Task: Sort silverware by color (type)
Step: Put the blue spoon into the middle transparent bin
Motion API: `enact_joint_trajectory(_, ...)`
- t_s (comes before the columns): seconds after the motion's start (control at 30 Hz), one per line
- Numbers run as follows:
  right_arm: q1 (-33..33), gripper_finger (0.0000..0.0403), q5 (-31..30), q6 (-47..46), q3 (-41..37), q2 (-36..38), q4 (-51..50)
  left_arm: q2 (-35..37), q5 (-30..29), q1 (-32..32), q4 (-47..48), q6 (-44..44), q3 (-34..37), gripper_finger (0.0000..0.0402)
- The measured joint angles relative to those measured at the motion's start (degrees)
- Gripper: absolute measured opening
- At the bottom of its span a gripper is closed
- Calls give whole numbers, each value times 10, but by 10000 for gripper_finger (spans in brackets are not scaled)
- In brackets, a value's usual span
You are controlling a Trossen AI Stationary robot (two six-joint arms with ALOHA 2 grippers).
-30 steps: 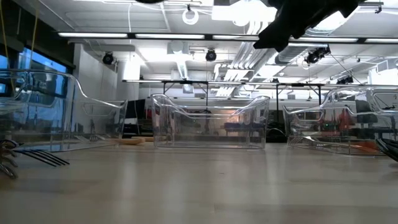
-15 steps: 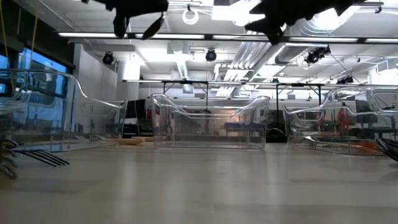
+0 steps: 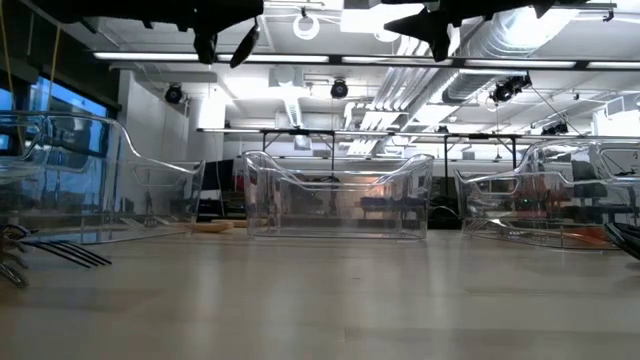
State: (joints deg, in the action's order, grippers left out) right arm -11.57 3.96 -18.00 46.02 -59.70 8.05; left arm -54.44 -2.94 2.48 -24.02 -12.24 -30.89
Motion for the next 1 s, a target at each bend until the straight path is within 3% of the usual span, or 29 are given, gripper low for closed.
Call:
enact_joint_trajectory(0.3,1,185,12,40,0,0,-2,-10,15,43,-33,5,0,0)
enact_joint_trajectory(1.0,1,185,31,40,0,0,7,-10,11,45,-33,-11,0,0)
